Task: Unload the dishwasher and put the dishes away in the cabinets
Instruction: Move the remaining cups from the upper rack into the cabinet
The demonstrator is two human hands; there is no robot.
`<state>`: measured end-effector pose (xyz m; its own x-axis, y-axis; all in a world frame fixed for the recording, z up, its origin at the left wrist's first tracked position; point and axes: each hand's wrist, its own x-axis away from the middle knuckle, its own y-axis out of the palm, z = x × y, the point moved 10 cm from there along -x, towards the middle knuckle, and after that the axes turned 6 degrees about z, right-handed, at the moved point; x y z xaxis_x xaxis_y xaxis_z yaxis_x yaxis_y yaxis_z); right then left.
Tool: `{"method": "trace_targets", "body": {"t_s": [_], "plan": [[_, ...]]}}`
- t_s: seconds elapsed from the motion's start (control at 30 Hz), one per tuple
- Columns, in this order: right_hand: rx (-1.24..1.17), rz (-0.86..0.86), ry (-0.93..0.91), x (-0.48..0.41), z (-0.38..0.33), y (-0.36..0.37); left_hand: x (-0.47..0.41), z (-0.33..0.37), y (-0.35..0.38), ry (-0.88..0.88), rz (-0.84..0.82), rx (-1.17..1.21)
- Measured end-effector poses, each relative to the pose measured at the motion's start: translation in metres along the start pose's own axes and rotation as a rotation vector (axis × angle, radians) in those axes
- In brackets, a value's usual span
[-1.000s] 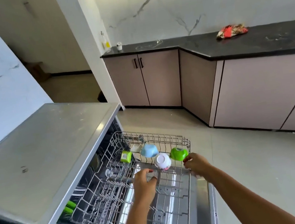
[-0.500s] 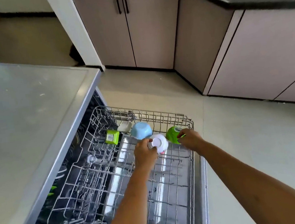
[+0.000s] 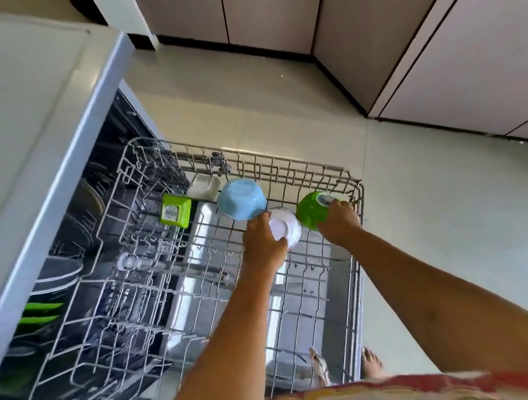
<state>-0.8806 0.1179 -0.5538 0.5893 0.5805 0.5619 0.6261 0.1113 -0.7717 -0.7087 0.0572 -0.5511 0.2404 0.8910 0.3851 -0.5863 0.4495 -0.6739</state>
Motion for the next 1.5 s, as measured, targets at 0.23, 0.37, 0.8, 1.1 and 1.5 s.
{"method": "trace_targets", "body": {"t_s": [0.23, 0.37, 0.8, 1.1, 1.5], "plan": [[-0.087, -0.071, 0.04, -0.033, 0.006, 0.019, -0.021, -0.004, 0.024, 0.044, -0.023, -0.229], [-0.099, -0.114, 0.092, -0.043, 0.012, 0.024, -0.027, -0.006, 0.038, 0.051, -0.107, -0.386], [-0.129, 0.132, -0.028, -0.012, 0.004, 0.007, -0.025, 0.003, 0.024, 0.112, 0.041, -0.383], [-0.383, 0.103, 0.034, 0.025, 0.015, 0.018, 0.018, -0.007, -0.034, -0.064, 0.125, 0.115], [-1.102, -0.581, 0.075, 0.163, -0.009, 0.002, 0.187, -0.003, -0.107, -0.38, 0.442, 0.984]]}}
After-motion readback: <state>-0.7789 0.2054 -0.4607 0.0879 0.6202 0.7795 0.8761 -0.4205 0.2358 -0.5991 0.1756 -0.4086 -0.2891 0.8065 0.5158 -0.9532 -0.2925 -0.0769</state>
